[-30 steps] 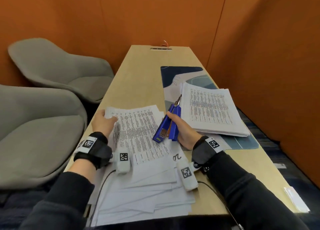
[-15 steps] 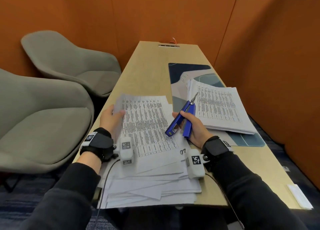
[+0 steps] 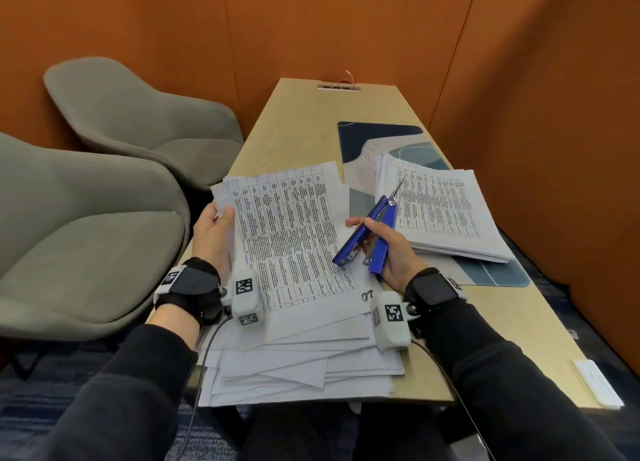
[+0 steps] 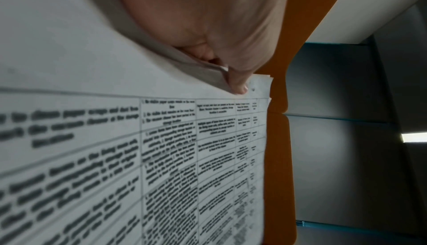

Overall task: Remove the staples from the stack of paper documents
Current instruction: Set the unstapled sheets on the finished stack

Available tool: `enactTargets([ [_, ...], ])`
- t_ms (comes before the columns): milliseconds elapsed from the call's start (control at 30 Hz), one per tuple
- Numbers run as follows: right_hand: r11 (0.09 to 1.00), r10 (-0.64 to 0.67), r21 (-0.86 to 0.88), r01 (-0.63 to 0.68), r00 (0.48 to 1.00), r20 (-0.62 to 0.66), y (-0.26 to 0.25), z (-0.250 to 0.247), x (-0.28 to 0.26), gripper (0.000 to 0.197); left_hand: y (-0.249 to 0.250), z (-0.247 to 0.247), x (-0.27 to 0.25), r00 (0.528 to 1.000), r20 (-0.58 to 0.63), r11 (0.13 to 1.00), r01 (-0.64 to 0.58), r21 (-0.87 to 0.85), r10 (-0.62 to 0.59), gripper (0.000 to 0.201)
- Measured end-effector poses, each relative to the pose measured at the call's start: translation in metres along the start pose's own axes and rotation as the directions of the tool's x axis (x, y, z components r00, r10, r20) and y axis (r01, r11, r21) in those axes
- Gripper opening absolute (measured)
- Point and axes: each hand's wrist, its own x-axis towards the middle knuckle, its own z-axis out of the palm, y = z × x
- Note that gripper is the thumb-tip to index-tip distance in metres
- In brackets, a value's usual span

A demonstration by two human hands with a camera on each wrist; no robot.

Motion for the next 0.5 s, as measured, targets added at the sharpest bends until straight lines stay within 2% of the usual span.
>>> enactTargets([
  [167, 0.996, -0.082, -0.046, 0.08, 0.996, -0.035, 0.0044, 0.0012, -0.0008, 0.056, -0.0034, -0.0019, 0.0068, 0.996, -0.09, 0.998, -0.014, 0.057, 0.019, 0.02],
  [333, 0.998, -0.055, 0.014, 0.055, 0.998, -0.032, 0.0053, 0.0013, 0.0004, 0.059, -0.0038, -0.0013, 0.0064, 0.999, -0.028, 0.998, -0.039, 0.043, 0.04, 0.021],
  [433, 0.999, -0.053, 0.006, 0.054, 0.998, -0.042, 0.0053, 0.0032, -0.0003, 0.059, -0.0031, -0.0018, 0.0042, 0.997, -0.002, 0.996, -0.073, 0.052, 0.074, 0.019],
  [500, 0.999, -0.045, -0.018, 0.044, 0.997, -0.056, 0.0043, 0.0054, -0.0014, 0.057, -0.003, -0.0036, 0.0043, 0.998, -0.012, 0.998, -0.055, 0.035, 0.055, 0.02],
])
